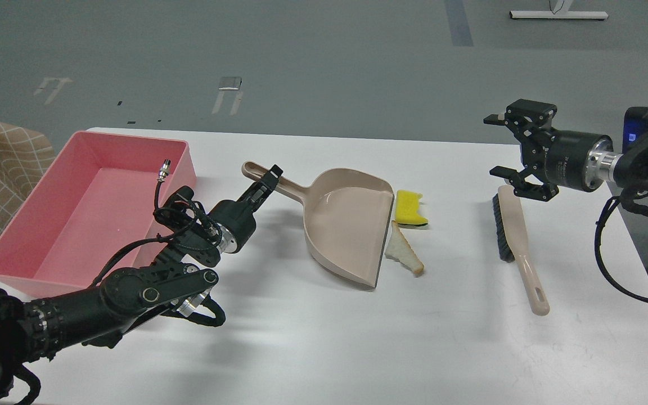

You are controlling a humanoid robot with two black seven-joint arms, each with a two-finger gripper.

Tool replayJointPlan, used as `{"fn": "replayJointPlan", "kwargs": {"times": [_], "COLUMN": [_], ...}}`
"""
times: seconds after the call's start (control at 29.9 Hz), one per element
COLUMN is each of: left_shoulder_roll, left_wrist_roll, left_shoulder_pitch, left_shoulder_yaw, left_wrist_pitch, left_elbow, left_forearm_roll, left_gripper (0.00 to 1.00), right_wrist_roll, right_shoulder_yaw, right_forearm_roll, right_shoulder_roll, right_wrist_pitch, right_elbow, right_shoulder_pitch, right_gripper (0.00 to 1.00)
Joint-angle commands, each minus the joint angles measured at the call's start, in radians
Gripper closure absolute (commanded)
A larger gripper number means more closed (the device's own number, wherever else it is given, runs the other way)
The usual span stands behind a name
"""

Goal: Sweep and dump garbage into bin
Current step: 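Reach the right gripper down and grasp the wooden brush handle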

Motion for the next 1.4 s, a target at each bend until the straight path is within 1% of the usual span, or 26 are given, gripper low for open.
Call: {"fn": "replayJointPlan", "kwargs": {"times": [0.0, 0.07, 0.1, 0.13, 0.17, 0.2, 0.4, 0.6, 0.74, 0.8, 0.87, 0.97, 1.04, 1.37], "left_shoulder_roll": [0.001, -0.001, -0.001, -0.001, -0.001, -0.001, -0.001, -0.001, -0.002, -0.002, -0.002, -0.002, -0.002, -0.008], "left_wrist_roll": [0.003, 0.003, 0.003, 0.003, 0.003, 0.003, 0.003, 0.003, 0.003, 0.003, 0.003, 0.003, 0.003, 0.004], "left_shoulder_pitch": [-0.005, -0.008, -0.01, -0.013, -0.014, -0.016, -0.019, -0.019, -0.017, -0.019, -0.019, -0.019, -0.019, -0.023], "left_shoulder_yaw": [0.0, 0.0, 0.0, 0.0, 0.0, 0.0, 0.002, 0.003, 0.003, 0.003, 0.003, 0.003, 0.003, 0.002], "left_wrist_pitch": [0.0, 0.0, 0.0, 0.0, 0.0, 0.0, 0.0, 0.0, 0.0, 0.0, 0.0, 0.0, 0.0, 0.0], "left_elbow": [0.0, 0.0, 0.0, 0.0, 0.0, 0.0, 0.0, -0.001, -0.001, -0.001, -0.001, 0.0, 0.0, 0.005], "left_forearm_roll": [0.0, 0.0, 0.0, 0.0, 0.0, 0.0, 0.0, 0.0, 0.0, 0.0, 0.0, 0.0, 0.0, 0.0], "left_gripper": [1.0, 1.0, 1.0, 1.0, 1.0, 1.0, 1.0, 1.0, 1.0, 1.0, 1.0, 1.0, 1.0, 1.0], "right_wrist_roll": [0.001, 0.001, 0.001, 0.001, 0.001, 0.004, 0.004, 0.002, 0.002, 0.001, 0.001, 0.001, 0.001, 0.0], "right_shoulder_yaw": [-0.093, -0.127, -0.141, -0.154, -0.186, -0.216, -0.296, -0.303, -0.308, -0.345, -0.419, -0.469, -0.478, -0.484], "right_forearm_roll": [0.0, -0.005, -0.013, -0.028, -0.074, -0.129, -0.354, -0.506, -0.528, -0.528, -0.528, -0.528, -0.53, -0.531], "right_shoulder_roll": [-0.068, -0.103, -0.119, -0.131, -0.146, -0.151, -0.16, -0.18, -0.197, -0.223, -0.263, -0.291, -0.295, -0.309], "right_wrist_pitch": [0.0, 0.0, 0.0, 0.0, 0.0, 0.0, 0.0, 0.0, 0.0, 0.0, 0.0, 0.0, 0.0, 0.0], "right_elbow": [0.051, 0.08, 0.091, 0.102, 0.123, 0.143, 0.217, 0.266, 0.278, 0.306, 0.368, 0.402, 0.405, 0.402], "right_shoulder_pitch": [0.039, 0.053, 0.059, 0.065, 0.08, 0.096, 0.108, 0.1, 0.096, 0.093, 0.09, 0.076, 0.051, 0.015], "right_gripper": [0.07, 0.07, 0.09, 0.11, 0.16, 0.19, 0.21, 0.21, 0.21, 0.21, 0.22, 0.23, 0.25, 0.26]}}
